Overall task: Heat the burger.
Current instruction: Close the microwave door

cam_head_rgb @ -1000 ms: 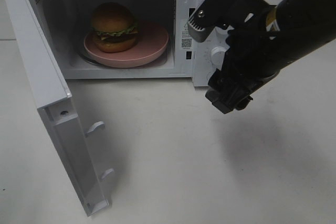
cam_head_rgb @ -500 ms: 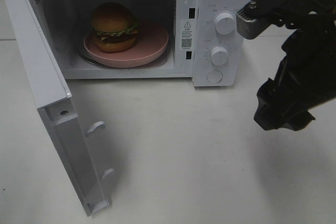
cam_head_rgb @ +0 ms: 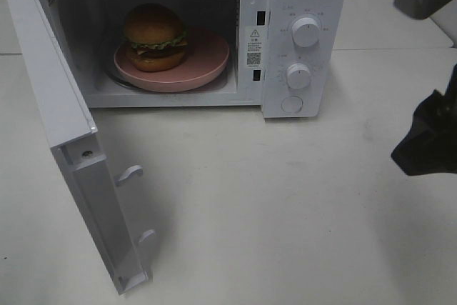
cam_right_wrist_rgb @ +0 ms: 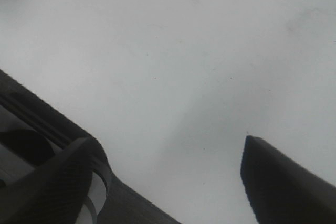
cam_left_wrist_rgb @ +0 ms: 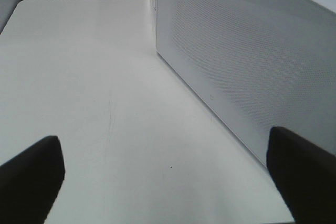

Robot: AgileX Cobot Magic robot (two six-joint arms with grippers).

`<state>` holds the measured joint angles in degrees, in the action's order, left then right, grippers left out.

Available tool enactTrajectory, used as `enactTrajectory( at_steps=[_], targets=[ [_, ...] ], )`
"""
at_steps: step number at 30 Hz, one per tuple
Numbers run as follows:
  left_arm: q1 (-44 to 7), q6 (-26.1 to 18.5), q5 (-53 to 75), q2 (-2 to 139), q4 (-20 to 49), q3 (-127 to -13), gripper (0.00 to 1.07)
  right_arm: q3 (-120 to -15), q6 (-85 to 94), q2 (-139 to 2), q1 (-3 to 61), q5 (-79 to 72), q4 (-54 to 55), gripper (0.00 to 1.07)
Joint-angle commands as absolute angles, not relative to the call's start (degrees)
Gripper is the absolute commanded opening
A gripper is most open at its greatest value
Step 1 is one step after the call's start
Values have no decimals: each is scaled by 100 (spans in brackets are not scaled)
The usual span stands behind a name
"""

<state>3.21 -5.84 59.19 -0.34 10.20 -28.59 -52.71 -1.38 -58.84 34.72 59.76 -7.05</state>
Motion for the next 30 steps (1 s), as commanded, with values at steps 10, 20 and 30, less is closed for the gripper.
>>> enactTrajectory(
  at_steps=[10,20,30],
  targets=[
    [338,-584,5890,-86,1049,-2842,100,-4251,-453,-4114,1713,5976,-705,75],
    [338,-584,5890,-86,1049,-2842,100,-3707,-498,-2727,1066,6005,-705,75],
    [338,-584,5890,-86,1049,-2842,100,-2951,-625,-1129,802,5976,-699,75]
  ],
)
